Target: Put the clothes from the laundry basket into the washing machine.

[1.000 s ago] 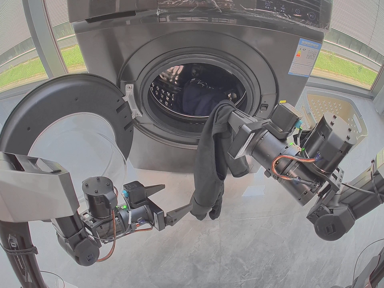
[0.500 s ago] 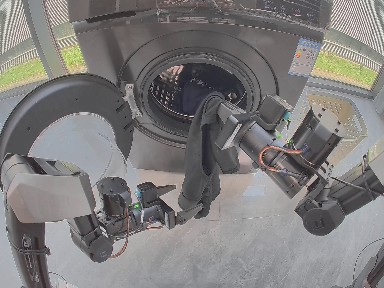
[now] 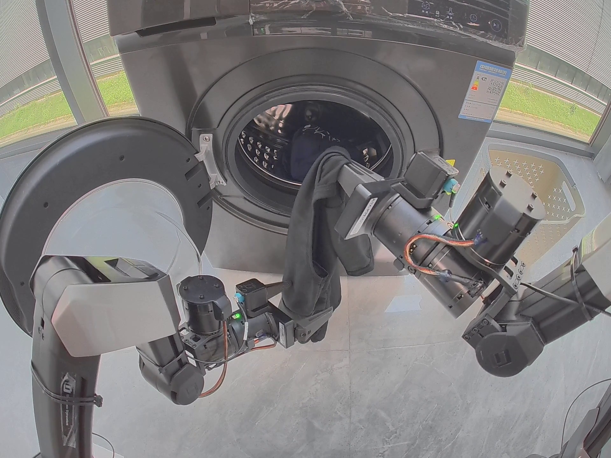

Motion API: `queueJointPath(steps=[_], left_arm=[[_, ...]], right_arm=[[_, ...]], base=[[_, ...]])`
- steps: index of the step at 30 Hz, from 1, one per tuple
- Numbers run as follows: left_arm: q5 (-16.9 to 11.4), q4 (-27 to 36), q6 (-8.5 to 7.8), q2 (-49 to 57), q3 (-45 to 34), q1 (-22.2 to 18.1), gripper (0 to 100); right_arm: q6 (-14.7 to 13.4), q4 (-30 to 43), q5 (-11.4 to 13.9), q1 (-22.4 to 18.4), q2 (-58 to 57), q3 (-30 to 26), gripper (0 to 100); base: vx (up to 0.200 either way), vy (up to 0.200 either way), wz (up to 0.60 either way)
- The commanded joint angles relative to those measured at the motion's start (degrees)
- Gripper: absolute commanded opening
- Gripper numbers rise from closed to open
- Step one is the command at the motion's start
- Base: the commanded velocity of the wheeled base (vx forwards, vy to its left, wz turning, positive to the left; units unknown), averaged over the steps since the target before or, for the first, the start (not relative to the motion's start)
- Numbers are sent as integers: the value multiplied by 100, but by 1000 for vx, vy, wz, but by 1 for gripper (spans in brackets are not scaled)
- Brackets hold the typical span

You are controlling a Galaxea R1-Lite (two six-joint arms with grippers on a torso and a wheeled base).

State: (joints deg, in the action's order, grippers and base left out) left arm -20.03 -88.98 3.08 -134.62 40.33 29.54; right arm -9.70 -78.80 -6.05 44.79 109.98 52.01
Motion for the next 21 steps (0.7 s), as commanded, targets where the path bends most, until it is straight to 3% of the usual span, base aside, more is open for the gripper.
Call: queueJointPath(steps=[1,12,13,21], left_arm=[[34,-14,43,-275,292,-45,100],[307,-5,26,-592,819,-62,100],[324,-5,17,-600,828,-71,0],[342,-14,17,-609,845,-115,0]], right_arm=[[-5,-4,-2,48,14,3,0],[-5,-48,-2,65,-3,3,0],[-5,-48,-2,56,-12,3,0],[-5,-48,-2,56,-47,-41,0]], base=[[0,0,0],[0,0,0],[0,0,0],[0,0,0]])
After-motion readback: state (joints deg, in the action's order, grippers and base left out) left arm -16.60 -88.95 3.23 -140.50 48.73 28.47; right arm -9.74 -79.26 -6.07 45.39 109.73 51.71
